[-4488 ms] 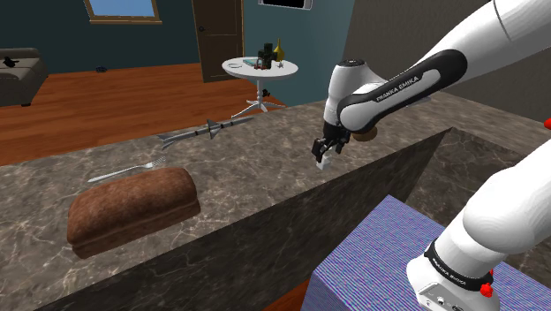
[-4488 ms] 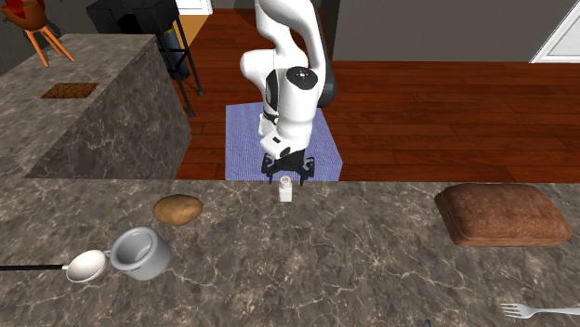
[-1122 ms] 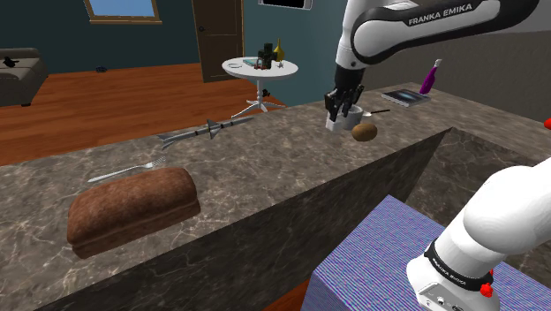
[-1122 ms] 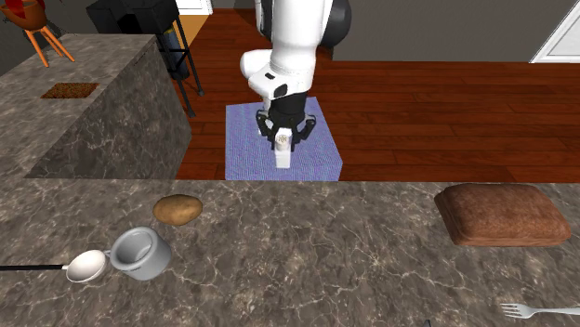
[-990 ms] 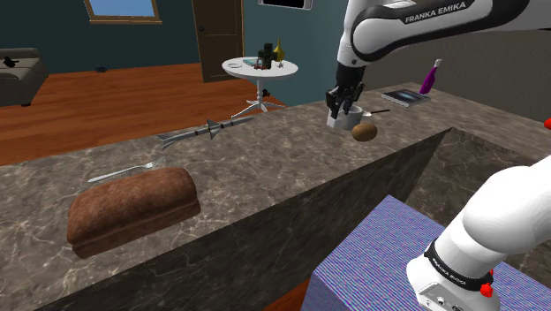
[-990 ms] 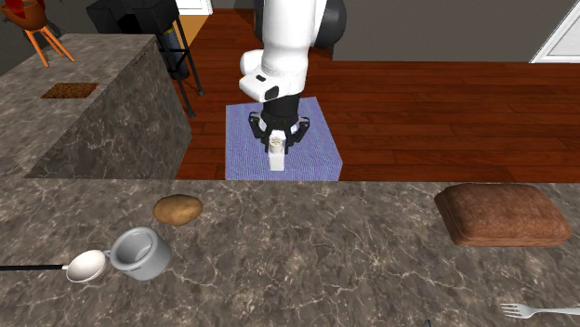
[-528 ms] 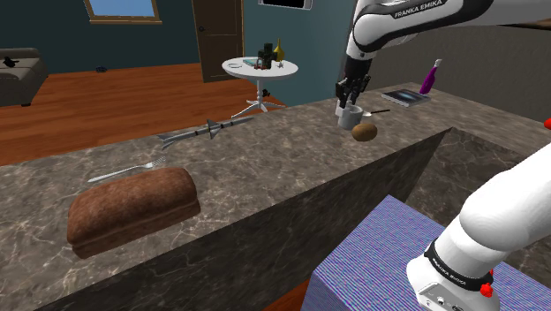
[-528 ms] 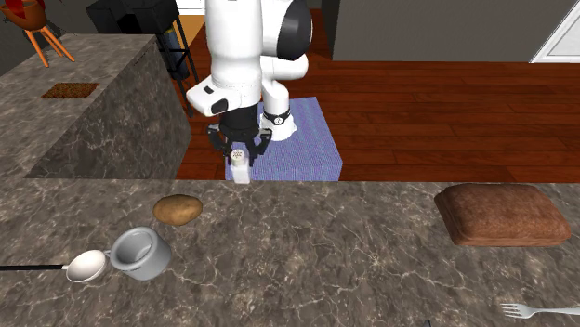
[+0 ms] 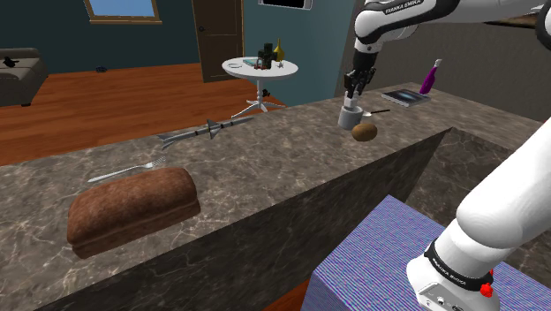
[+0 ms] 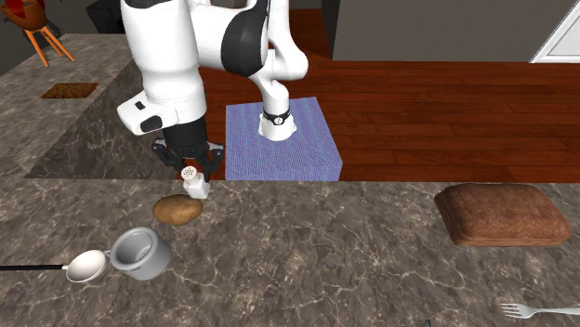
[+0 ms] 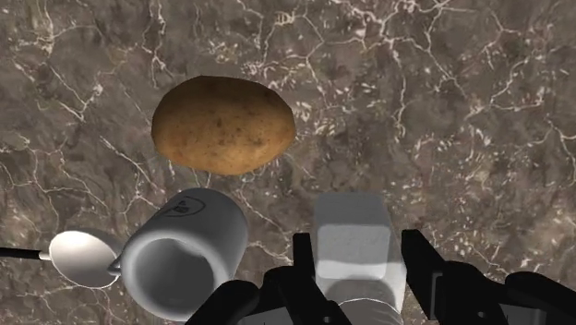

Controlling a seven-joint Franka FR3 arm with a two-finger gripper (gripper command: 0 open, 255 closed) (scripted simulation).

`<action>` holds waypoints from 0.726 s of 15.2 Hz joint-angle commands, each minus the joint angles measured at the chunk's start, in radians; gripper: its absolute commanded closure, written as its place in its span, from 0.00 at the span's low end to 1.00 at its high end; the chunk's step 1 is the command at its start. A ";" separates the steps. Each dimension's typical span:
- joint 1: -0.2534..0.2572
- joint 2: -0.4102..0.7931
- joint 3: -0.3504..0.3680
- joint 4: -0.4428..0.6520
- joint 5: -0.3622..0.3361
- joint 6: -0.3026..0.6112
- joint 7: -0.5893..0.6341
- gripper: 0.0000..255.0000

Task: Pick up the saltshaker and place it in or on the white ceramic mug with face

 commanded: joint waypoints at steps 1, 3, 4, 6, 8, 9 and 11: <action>-0.017 0.054 -0.022 0.065 0.013 -0.007 -0.046 1.00; -0.037 0.112 -0.040 0.136 0.030 -0.018 -0.090 1.00; -0.047 0.142 -0.049 0.174 0.039 -0.025 -0.111 1.00; -0.069 0.206 -0.064 0.255 0.060 -0.041 -0.154 1.00; -0.093 0.273 -0.076 0.345 0.082 -0.063 -0.195 1.00; -0.107 0.308 -0.082 0.393 0.094 -0.076 -0.215 1.00; -0.137 0.383 -0.089 0.498 0.118 -0.107 -0.253 1.00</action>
